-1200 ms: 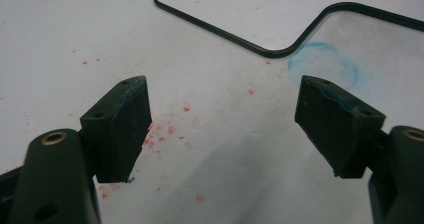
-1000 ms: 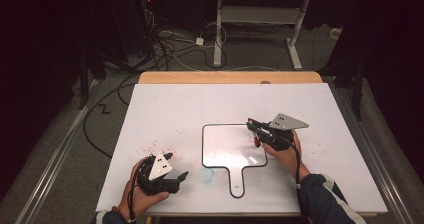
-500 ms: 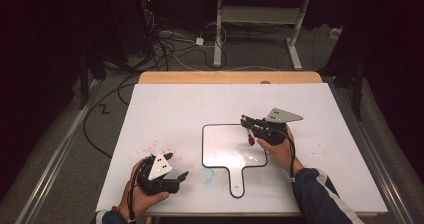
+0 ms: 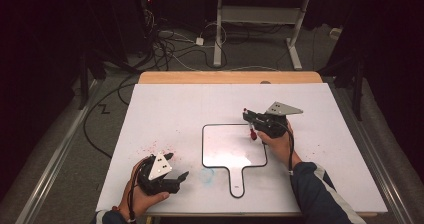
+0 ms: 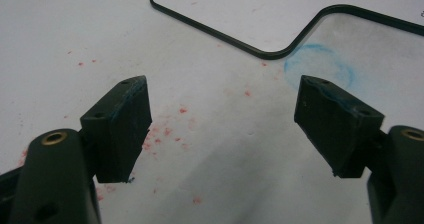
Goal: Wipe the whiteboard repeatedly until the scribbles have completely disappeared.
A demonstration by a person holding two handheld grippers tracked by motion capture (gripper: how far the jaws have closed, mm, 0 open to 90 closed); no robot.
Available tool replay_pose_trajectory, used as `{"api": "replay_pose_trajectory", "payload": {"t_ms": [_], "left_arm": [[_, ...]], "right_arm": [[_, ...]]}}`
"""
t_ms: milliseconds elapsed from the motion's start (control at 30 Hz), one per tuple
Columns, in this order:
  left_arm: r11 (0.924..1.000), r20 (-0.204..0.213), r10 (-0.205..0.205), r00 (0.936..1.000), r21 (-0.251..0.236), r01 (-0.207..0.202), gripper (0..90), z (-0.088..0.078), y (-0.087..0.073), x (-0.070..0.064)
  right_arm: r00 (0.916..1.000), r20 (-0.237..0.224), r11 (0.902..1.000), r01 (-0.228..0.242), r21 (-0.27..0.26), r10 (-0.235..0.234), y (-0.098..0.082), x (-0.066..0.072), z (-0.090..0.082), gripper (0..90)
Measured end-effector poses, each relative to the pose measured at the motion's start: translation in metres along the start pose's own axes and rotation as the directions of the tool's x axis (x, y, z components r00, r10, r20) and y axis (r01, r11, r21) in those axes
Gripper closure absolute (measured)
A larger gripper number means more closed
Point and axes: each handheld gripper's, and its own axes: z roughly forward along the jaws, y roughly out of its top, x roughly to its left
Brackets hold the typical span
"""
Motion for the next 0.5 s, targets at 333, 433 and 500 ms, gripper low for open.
{"api": "replay_pose_trajectory", "payload": {"t_ms": [333,433,500], "left_arm": [[1.0000,0.002,0.004,1.0000,0.003,-0.004,21.9,0.000,0.000,-0.001],[1.0000,0.004,0.004,1.0000,0.005,-0.004,21.9,0.000,0.000,-0.001],[1.0000,0.005,0.005,1.0000,0.006,-0.005,21.9,0.000,0.000,-0.001]], "right_arm": [[0.9997,0.019,0.9999,0.012,0.005,-0.012,0.000,-0.003,0.003,81.5],[0.9985,0.046,0.9996,-0.029,-0.002,0.030,-0.003,-0.014,0.000,81.5],[0.9987,0.029,0.9991,-0.043,0.000,0.043,-0.004,-0.012,-0.001,81.5]]}}
